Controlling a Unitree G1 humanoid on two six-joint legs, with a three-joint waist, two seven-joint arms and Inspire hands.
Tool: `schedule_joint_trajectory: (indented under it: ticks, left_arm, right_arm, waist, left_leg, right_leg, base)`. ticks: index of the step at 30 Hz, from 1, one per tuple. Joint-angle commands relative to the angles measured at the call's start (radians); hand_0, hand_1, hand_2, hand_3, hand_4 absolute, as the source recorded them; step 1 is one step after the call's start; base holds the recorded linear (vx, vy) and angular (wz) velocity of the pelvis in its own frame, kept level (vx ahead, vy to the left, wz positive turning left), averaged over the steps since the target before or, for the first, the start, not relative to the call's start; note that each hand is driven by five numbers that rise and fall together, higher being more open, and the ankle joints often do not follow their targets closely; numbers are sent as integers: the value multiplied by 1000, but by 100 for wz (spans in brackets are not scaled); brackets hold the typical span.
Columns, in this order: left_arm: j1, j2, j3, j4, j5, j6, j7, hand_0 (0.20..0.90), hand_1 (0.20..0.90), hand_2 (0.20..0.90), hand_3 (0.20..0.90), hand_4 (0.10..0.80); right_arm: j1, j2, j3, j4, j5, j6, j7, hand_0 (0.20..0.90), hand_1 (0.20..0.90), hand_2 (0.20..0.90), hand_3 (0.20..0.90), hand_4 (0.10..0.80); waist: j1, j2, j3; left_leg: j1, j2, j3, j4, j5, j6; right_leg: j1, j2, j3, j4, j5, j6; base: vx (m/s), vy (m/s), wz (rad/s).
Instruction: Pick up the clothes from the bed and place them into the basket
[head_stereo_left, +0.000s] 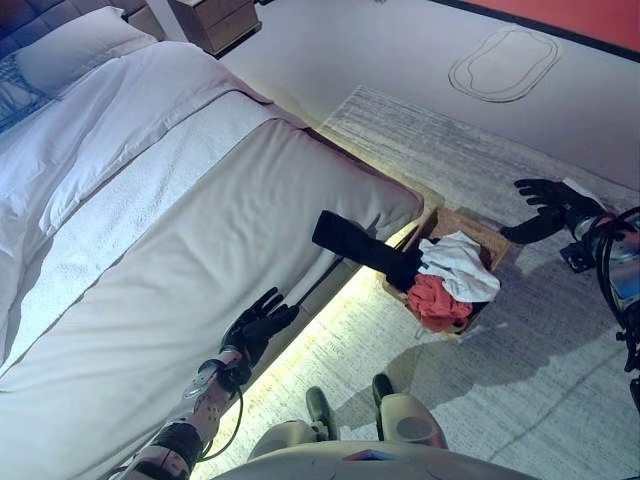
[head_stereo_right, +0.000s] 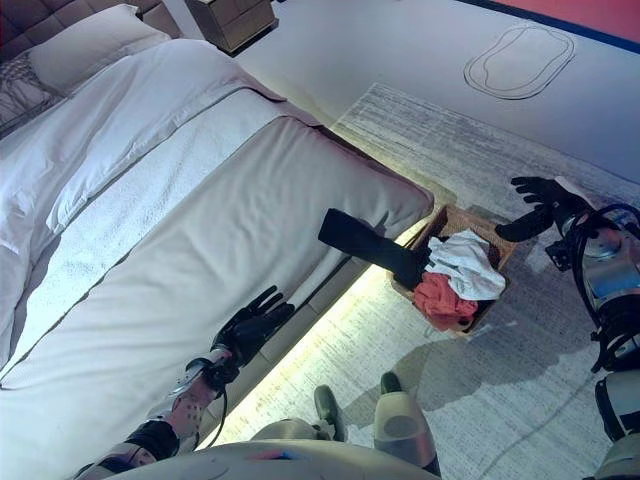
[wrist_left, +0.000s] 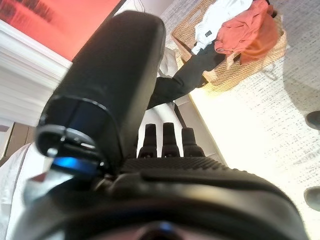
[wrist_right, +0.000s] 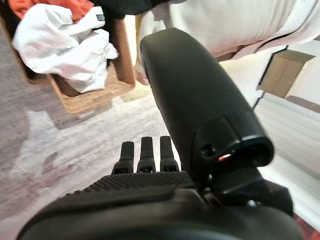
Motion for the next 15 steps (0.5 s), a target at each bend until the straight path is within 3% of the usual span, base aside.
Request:
schedule_joint_trajectory:
  ticks: [1,4,9,11,15]
  left_arm:
    - [-32,21,39,15,19,-43,-22,900,900,900,900,800]
    - [-20,22,50,22,28,-35,-11,900,900,900,900,800]
    - [-6,20,80,55,82,23,18,900,900,900,900,800]
    - [6,-3,101,73,89,46,19,900,900,900,900,800]
    - [36,-62,118,92,106,31,44,900,900,900,900,800]
  right_arm:
    - [-28,-12,-72,-76,9,-96,-48,900,900,900,900,800]
    - [-24,10,-76,-120,18,-110,-50,900,900,900,900,800]
    - [62,119,-124,-281,33,-137,-125,900,900,900,900,800]
    - [240,267,-178,-444,2,-202,-181,900,900,900,900,800]
    - [451,467,-163,-492,-3,-332,-290,900,900,900,900,800]
  waist:
    - [20,-83,-89]
    - [31,-94,-101]
    - [49,-113,-120]
    - [46,-116,-129]
    - [46,-117,-140]
  left_leg:
    - [10,-29,-63,55,-94,-16]
    - [18,-31,-75,40,-86,-18]
    - [28,-33,-106,0,-69,-20]
    - [33,-32,-113,-30,-53,-16]
    - [38,-32,-121,-57,-40,-10]
  right_leg:
    - [30,12,-34,-18,41,-17]
    - [46,11,-40,-37,49,-15]
    - [68,8,-53,-72,59,-7]
    - [77,11,-55,-96,67,-2]
    - [94,15,-56,-148,90,6]
  base:
    - [48,1,3]
    - [42,-9,10]
    - [22,-17,12]
    - [22,8,22]
    - [30,14,21]
